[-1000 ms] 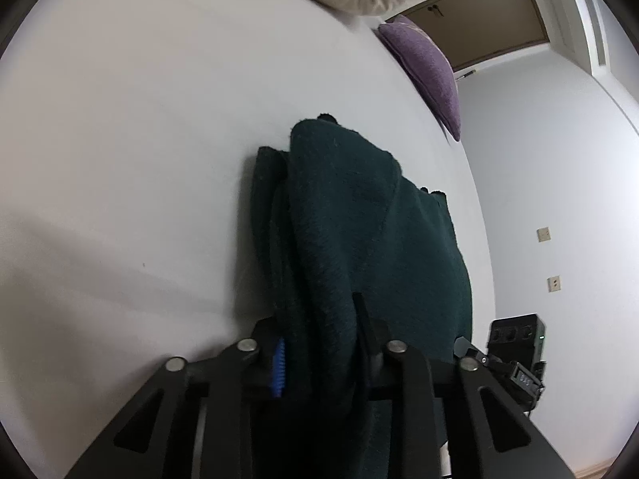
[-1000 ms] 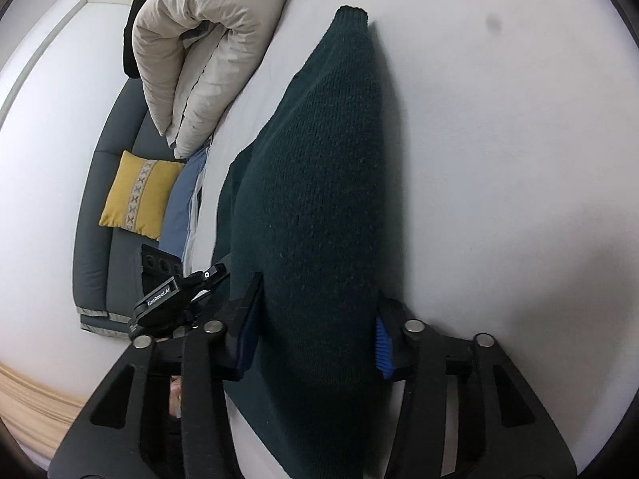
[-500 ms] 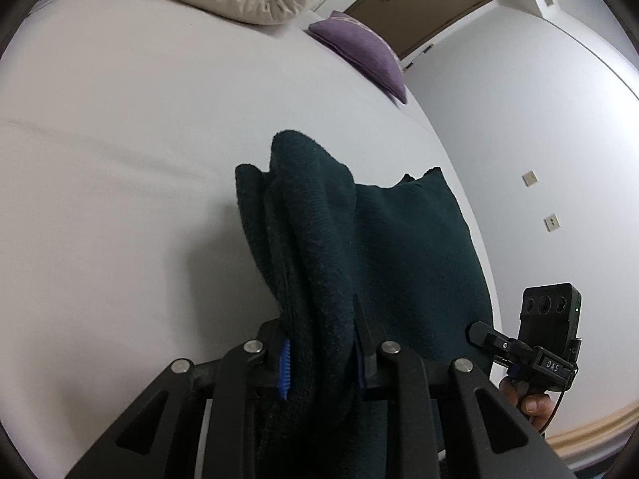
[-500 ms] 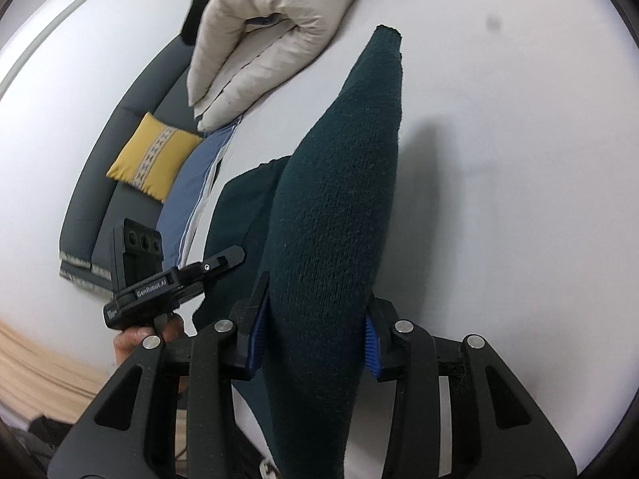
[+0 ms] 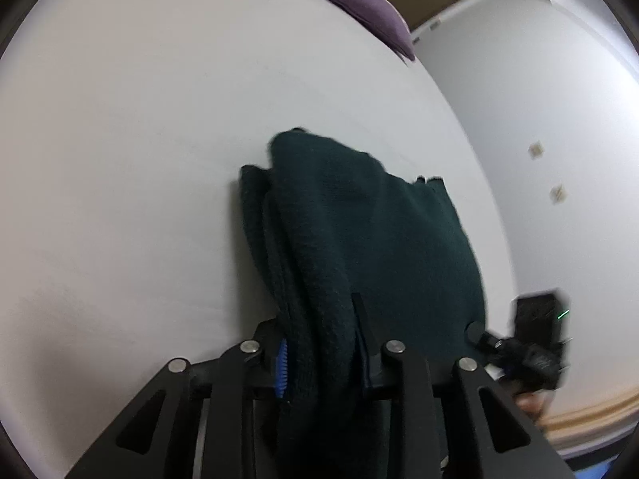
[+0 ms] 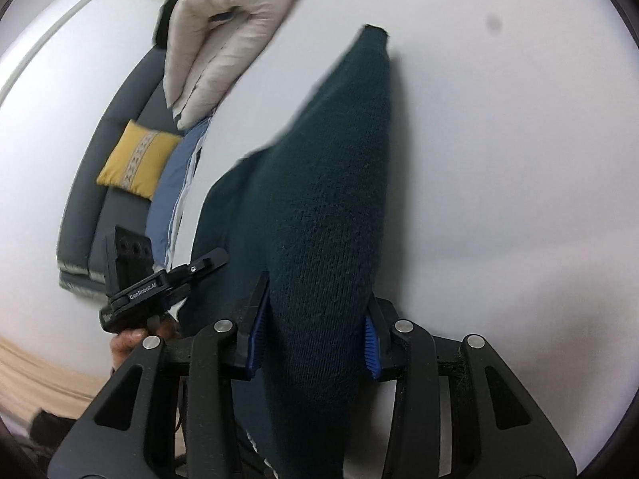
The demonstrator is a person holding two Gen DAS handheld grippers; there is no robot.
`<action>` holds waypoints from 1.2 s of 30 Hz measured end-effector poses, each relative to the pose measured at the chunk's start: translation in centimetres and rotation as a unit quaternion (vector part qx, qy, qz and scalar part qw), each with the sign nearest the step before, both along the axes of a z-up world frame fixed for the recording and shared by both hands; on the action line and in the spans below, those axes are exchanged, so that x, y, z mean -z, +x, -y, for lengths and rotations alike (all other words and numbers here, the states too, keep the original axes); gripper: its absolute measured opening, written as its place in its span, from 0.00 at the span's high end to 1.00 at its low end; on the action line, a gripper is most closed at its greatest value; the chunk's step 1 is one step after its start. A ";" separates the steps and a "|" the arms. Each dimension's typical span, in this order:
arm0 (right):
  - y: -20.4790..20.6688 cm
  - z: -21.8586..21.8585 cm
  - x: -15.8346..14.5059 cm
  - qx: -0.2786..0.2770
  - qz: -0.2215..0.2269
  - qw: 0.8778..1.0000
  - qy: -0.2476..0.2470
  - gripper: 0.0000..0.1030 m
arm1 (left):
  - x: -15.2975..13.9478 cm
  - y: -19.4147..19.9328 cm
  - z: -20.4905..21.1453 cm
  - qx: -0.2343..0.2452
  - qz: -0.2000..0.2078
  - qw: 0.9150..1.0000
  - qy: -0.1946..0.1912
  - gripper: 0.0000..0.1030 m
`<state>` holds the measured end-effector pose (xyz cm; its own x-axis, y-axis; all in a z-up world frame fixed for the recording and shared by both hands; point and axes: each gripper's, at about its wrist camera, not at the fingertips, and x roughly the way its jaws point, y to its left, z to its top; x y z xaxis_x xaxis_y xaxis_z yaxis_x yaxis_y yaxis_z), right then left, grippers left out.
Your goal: Fold small clothes
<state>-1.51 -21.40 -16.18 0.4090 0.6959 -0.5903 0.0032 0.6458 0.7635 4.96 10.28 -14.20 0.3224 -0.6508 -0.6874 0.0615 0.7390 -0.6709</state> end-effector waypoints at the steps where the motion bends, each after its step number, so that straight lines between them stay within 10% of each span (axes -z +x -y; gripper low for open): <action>1: -0.4 0.7 0.8 0.006 0.009 1.000 0.024 0.65 | 0.2 -0.1 -0.1 -0.003 -0.002 1.000 -0.007 0.70; 15: -2.6 3.0 -0.2 0.057 0.020 0.998 0.011 0.56 | -0.7 -1.5 0.1 -0.026 0.022 0.999 0.026 0.62; 22: -3.9 5.6 -2.8 0.129 0.029 0.988 -0.074 0.54 | -4.6 -5.2 0.0 -0.048 0.101 0.986 0.124 0.61; 25: -5.4 5.6 -5.2 0.144 0.052 0.976 -0.156 0.54 | -7.7 -7.8 0.7 -0.064 0.169 0.967 0.181 0.44; 29: -7.2 2.9 -10.1 0.144 0.121 0.947 -0.262 0.50 | -12.2 -11.8 2.2 -0.108 0.286 0.917 0.257 0.02; 36: -10.5 -1.7 -18.6 0.177 0.258 0.879 -0.359 0.04 | -18.5 -17.2 4.5 -0.172 0.422 0.821 0.345 0.00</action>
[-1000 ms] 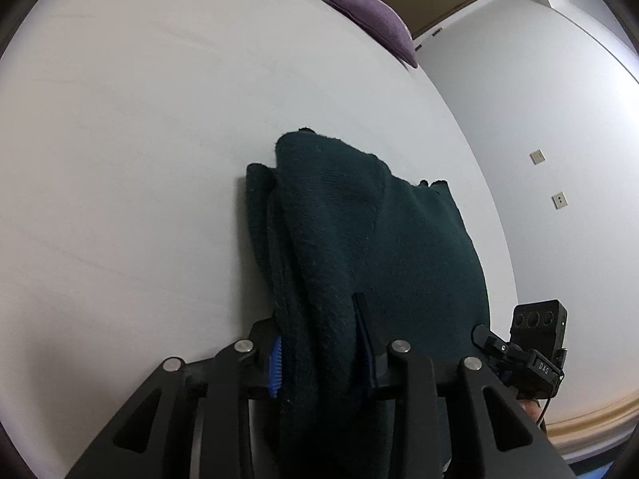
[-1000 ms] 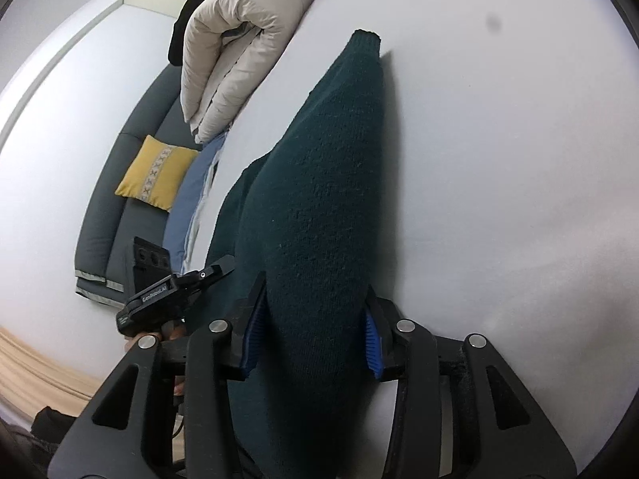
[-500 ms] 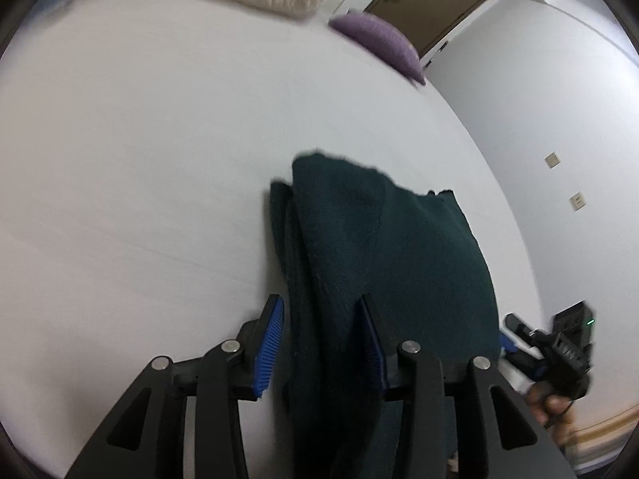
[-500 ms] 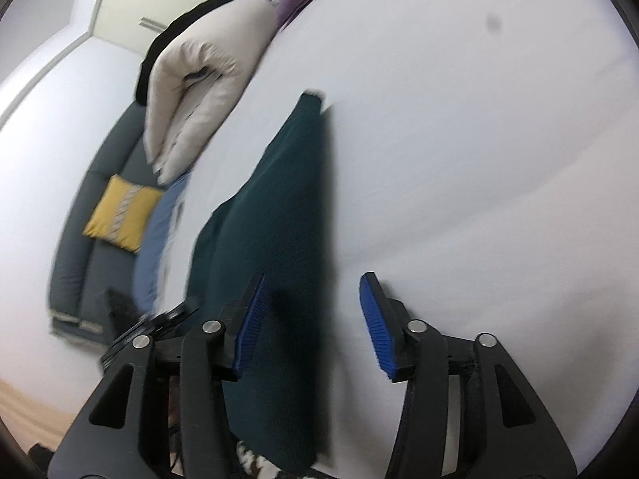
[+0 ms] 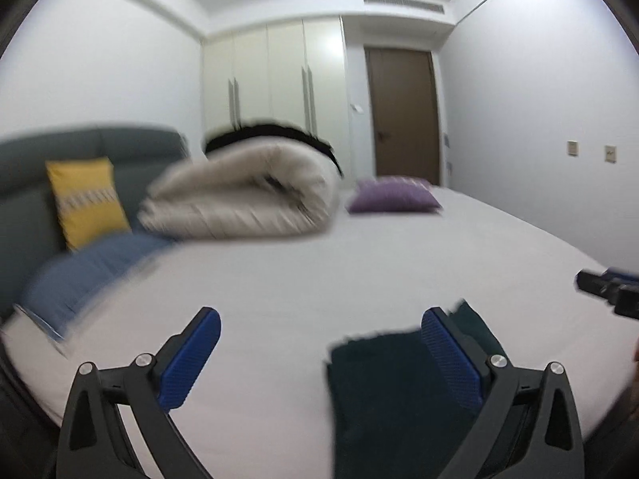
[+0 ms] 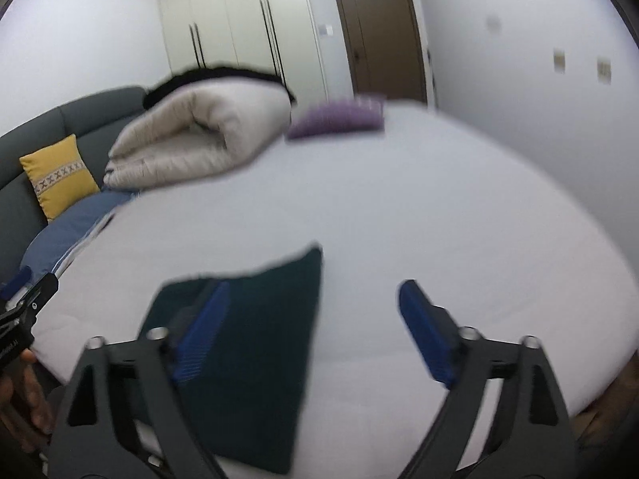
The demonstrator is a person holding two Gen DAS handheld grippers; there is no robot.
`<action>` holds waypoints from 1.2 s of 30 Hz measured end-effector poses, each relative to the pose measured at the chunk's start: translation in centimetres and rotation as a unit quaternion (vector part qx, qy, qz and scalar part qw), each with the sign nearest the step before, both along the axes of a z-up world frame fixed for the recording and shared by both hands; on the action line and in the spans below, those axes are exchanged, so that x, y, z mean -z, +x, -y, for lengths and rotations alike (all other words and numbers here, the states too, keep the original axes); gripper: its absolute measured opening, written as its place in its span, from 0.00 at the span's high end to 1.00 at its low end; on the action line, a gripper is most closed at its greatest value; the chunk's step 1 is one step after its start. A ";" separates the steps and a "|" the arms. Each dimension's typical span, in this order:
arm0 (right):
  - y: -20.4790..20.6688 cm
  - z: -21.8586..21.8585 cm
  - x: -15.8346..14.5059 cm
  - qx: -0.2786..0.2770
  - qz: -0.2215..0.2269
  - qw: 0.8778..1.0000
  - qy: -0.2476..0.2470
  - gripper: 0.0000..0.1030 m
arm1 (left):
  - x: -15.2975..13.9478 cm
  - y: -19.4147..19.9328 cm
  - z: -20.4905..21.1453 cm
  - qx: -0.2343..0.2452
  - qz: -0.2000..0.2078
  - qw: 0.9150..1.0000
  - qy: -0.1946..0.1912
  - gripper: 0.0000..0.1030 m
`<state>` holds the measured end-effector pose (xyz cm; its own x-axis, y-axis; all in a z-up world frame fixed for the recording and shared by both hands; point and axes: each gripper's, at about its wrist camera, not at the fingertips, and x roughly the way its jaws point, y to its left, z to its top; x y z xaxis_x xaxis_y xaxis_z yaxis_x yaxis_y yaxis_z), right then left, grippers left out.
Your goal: Fold small clothes
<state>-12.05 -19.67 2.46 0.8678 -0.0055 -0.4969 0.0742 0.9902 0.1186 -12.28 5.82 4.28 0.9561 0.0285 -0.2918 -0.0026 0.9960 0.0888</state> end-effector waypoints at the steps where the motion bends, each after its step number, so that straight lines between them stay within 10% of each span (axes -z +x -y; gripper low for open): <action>1: -0.4 -0.7 -1.3 0.004 0.016 1.000 -0.010 0.02 | -0.4 -0.4 0.0 -0.008 0.012 1.000 0.004 0.00; 8: -4.0 -3.7 -6.4 0.013 0.115 0.991 -0.074 0.00 | -4.2 -2.4 0.0 -0.023 0.059 0.998 -0.020 0.00; 13: -5.1 -4.7 -7.8 0.001 0.124 0.990 -0.065 0.00 | -4.4 -1.5 1.3 -0.049 0.017 0.997 0.049 0.00; 19: -3.5 -5.5 -6.1 -0.022 0.021 0.999 -0.026 0.00 | -0.9 1.7 0.7 -0.039 -0.110 0.993 0.010 0.00; 24: -0.9 -4.7 -2.2 0.001 -0.073 0.997 0.000 0.00 | 3.4 4.5 -0.7 -0.025 -0.224 0.973 -0.049 0.00; 36: 1.6 -5.7 5.6 -0.005 -0.162 0.987 0.003 0.00 | 6.9 4.4 0.3 -0.027 -0.262 0.964 -0.037 0.00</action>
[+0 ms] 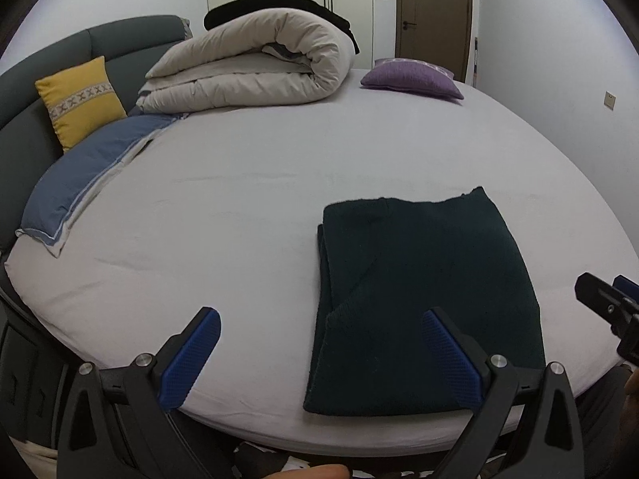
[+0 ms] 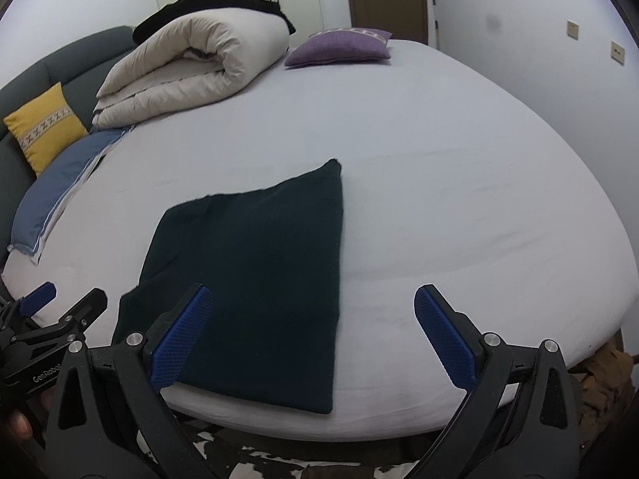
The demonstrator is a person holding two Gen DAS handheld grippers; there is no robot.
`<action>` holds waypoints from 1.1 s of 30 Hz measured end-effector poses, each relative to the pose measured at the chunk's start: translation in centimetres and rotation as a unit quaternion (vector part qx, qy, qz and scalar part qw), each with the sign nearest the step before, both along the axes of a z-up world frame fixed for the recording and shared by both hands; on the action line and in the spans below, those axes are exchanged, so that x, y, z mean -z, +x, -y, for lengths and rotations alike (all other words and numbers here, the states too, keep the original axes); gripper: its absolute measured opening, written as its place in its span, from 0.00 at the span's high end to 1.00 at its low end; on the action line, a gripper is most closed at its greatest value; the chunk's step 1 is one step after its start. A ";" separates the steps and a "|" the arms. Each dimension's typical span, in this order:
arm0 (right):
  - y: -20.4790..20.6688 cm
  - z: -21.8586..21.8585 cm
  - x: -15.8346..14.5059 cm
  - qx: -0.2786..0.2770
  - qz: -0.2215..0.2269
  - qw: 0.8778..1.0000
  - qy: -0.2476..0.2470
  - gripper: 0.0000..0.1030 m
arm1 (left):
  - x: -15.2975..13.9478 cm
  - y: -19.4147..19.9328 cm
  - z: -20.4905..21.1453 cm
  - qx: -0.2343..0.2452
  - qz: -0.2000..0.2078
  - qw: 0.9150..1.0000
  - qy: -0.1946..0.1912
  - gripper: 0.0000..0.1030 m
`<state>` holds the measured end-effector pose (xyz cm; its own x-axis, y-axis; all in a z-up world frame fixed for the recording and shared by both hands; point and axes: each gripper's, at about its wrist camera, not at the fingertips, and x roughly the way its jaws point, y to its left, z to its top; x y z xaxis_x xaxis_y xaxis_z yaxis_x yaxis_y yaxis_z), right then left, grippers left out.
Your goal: Fold small clothes
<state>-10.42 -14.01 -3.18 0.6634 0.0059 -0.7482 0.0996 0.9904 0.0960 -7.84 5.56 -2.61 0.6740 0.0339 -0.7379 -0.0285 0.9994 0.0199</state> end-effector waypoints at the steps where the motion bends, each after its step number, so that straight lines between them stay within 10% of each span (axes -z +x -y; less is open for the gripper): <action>1: 0.2 -0.2 0.3 -0.003 -0.001 1.000 -0.002 0.00 | 0.2 0.1 -0.1 0.000 -0.003 1.000 -0.001 0.00; 33: 0.5 -0.7 0.9 -0.029 -0.024 0.999 -0.005 0.00 | 1.4 -0.1 -0.7 -0.004 -0.024 1.000 -0.016 0.00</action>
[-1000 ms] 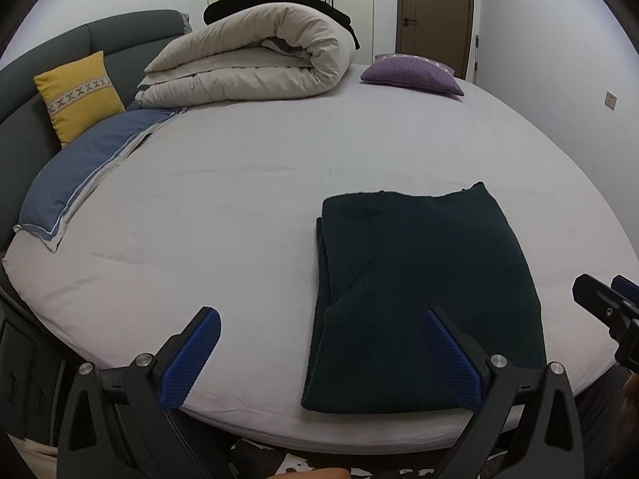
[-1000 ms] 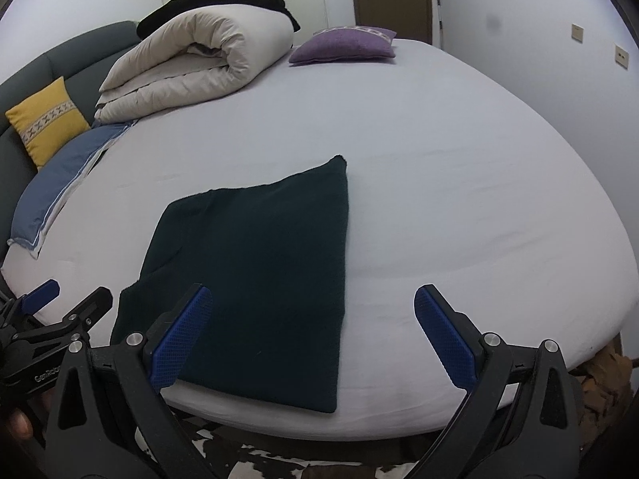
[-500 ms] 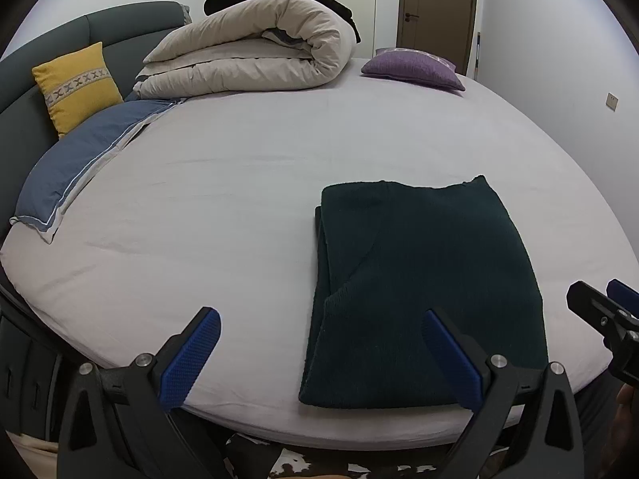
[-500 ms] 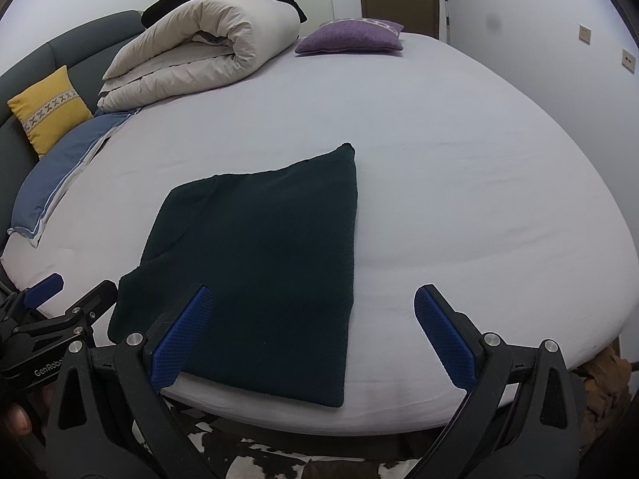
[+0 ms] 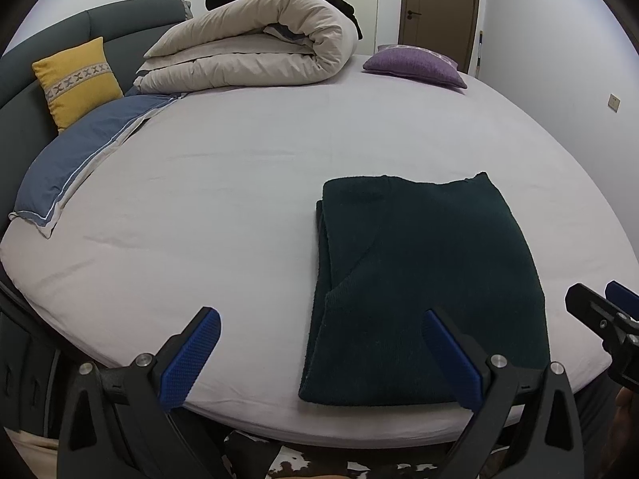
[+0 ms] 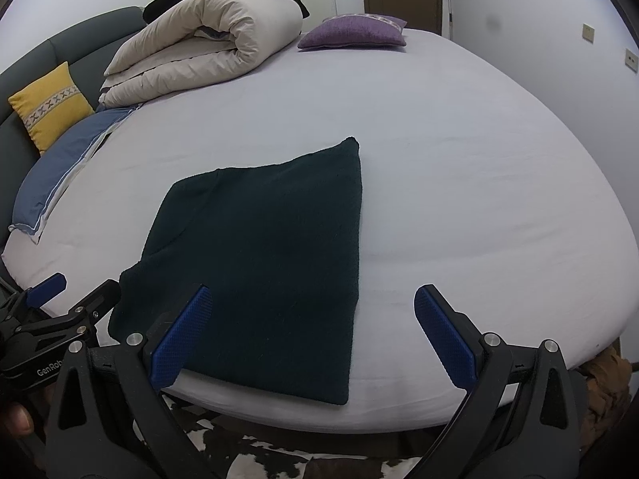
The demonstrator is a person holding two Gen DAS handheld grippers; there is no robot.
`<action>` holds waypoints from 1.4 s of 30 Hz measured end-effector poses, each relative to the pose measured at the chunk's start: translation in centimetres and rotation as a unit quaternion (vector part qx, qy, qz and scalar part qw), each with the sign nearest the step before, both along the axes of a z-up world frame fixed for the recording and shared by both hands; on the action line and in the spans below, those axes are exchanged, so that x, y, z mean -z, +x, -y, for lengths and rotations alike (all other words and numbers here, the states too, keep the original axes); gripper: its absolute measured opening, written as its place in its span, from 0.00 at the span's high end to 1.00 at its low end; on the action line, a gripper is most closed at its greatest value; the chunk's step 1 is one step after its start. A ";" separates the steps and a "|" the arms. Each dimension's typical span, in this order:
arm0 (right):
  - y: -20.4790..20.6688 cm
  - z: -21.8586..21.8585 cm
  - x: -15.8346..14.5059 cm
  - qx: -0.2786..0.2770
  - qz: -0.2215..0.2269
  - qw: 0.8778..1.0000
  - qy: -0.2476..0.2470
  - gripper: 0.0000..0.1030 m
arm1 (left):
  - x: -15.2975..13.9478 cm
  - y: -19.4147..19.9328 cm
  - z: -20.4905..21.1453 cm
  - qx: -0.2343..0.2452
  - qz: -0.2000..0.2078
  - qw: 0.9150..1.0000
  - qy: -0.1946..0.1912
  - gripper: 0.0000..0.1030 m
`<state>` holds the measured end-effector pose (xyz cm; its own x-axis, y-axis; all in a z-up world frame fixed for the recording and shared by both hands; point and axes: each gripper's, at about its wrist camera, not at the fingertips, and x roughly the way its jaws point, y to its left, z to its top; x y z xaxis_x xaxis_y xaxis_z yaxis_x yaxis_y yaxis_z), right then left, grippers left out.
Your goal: Fold small clothes
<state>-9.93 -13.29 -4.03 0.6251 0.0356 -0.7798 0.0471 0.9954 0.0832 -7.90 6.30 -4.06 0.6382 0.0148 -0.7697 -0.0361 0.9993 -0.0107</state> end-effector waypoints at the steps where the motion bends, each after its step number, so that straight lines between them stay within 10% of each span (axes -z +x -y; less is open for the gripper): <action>1: -0.1 0.0 0.0 0.001 0.000 1.000 0.000 0.00 | 0.0 0.0 0.0 0.000 0.000 1.000 0.000 0.00; 42: 0.5 -0.8 0.9 -0.005 -0.004 1.000 0.001 0.00 | -0.1 0.0 -0.1 -0.001 -0.002 1.000 0.001 0.00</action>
